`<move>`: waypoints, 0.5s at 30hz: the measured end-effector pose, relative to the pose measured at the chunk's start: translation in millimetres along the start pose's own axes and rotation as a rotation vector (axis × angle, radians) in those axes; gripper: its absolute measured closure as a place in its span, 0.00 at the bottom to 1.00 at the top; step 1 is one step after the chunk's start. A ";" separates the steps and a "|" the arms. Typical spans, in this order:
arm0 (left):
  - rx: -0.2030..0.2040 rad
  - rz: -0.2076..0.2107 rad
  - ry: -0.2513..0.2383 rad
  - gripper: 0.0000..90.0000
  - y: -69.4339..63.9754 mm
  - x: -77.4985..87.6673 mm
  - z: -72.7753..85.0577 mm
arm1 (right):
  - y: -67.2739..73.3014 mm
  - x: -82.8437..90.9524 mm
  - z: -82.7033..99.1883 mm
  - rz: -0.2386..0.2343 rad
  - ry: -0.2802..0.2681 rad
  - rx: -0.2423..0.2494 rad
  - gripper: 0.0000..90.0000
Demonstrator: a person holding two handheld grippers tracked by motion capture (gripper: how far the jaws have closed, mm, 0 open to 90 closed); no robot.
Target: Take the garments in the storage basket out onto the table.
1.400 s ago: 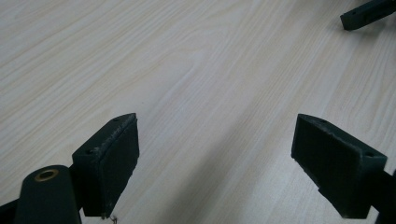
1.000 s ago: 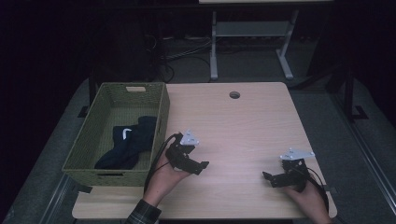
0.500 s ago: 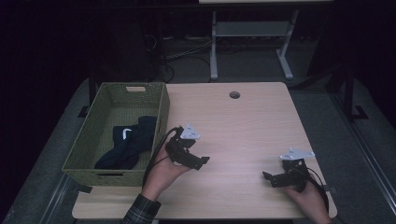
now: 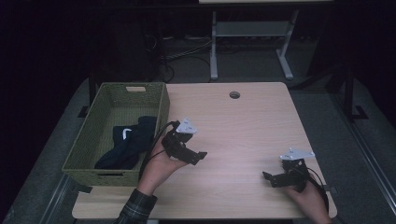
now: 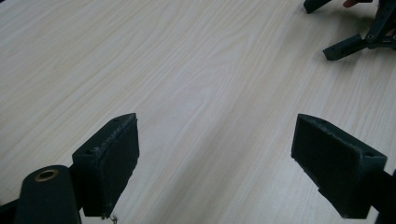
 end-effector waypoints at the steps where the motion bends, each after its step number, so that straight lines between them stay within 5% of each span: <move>1: -0.002 0.001 -0.001 0.16 2.2 1.9 -1.2 | 0.0 0.0 0.0 0.000 0.000 0.000 0.00; 15: 0.001 0.019 -0.011 0.16 21.8 12.1 -8.9 | -0.1 0.0 -0.1 0.002 -0.001 0.001 0.00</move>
Point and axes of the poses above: each handheld gripper's, and its own axes: x roughly backward along the jaws, z roughly out of its underside, y roughly to its left, the point moved 4 cm from there along -x, roughly forward along the jaws, and after that the axes turned 10 degrees about -z, right-handed, at the moved point
